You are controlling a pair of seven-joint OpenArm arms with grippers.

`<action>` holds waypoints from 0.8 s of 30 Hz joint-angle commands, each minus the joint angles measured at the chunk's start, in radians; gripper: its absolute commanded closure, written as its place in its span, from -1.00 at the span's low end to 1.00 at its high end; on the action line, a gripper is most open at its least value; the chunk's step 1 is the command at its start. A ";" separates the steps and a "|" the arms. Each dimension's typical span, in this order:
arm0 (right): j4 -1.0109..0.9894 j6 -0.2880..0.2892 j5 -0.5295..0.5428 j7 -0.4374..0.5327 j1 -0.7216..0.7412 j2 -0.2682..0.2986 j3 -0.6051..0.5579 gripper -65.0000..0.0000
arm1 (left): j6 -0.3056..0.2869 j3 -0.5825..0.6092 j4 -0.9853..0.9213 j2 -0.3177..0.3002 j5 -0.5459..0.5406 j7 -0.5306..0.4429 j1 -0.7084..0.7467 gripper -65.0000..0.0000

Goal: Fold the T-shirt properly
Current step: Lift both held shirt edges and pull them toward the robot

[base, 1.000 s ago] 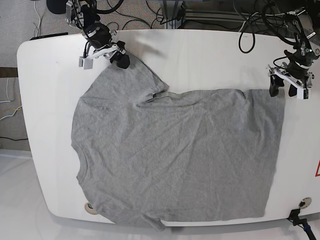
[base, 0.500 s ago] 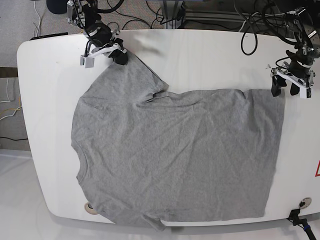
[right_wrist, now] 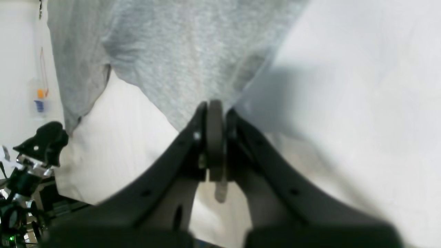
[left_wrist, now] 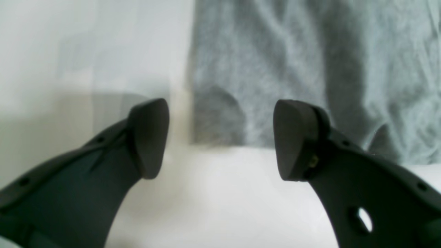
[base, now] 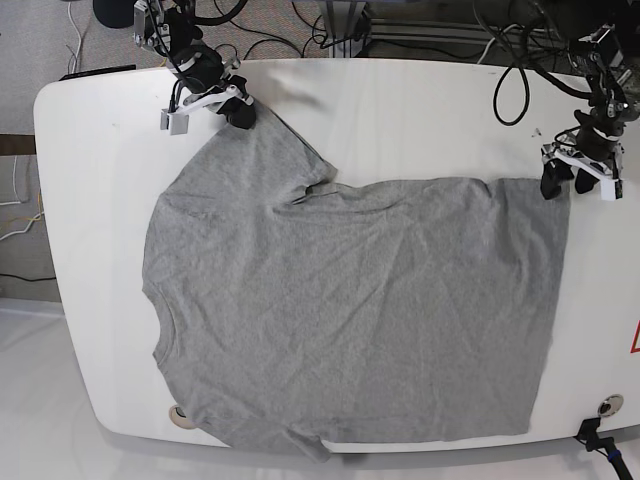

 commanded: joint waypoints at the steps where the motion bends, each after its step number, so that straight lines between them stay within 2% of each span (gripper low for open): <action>1: 0.014 0.010 0.011 0.004 -0.003 0.005 0.003 1.00 | -0.012 0.006 0.005 -0.006 0.007 0.027 0.002 -0.39; 4: 0.014 0.011 0.011 0.004 -0.005 0.003 0.003 1.00 | -0.012 0.037 0.003 -0.005 0.007 0.027 -0.014 -0.39; 12: 0.014 0.011 0.011 0.004 -0.005 0.002 0.003 1.00 | -0.012 0.042 0.003 0.047 0.007 0.027 -0.030 -0.38; 19: 0.014 0.011 0.011 0.004 -0.005 0.002 0.003 1.00 | -0.009 0.042 0.003 0.051 0.007 0.027 -0.050 -0.37; 24: 0.014 0.011 0.011 0.004 -0.002 0.003 0.003 1.00 | -0.008 0.040 0.003 0.051 0.007 0.027 -0.078 -0.04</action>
